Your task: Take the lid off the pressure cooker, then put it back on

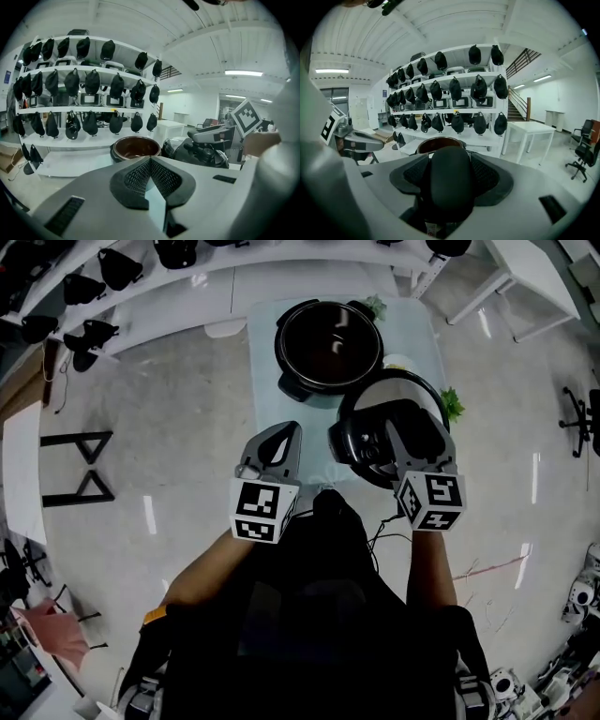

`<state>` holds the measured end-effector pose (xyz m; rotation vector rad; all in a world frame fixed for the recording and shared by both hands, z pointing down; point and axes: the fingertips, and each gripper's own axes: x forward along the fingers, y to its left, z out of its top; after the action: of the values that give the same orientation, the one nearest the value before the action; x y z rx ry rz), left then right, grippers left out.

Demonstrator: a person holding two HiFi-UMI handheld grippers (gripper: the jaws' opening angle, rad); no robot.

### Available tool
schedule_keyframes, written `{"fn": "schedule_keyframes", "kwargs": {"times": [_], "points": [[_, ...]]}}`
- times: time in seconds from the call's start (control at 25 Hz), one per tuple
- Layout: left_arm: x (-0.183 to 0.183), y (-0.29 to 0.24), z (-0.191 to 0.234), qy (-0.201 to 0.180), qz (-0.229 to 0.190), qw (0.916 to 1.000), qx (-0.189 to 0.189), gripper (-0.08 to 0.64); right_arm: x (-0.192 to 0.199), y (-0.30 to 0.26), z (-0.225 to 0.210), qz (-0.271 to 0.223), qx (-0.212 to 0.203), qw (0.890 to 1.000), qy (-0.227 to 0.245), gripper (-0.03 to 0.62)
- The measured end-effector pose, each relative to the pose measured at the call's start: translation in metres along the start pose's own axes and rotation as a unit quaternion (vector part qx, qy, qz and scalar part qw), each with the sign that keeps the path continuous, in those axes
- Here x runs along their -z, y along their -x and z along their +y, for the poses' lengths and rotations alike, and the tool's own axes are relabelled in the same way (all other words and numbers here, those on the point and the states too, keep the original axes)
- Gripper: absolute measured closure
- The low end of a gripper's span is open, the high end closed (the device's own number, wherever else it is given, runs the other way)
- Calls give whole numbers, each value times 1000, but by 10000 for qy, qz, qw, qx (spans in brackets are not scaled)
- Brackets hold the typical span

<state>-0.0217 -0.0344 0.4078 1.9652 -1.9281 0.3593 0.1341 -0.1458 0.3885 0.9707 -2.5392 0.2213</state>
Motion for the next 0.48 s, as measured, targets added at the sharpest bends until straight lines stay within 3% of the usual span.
{"fn": "schedule_keyframes", "kwargs": {"times": [0.48], "points": [[33,-13,-41,-271,367,9981,412,552,73,26,-26,319,511,9973,-431,299]]}}
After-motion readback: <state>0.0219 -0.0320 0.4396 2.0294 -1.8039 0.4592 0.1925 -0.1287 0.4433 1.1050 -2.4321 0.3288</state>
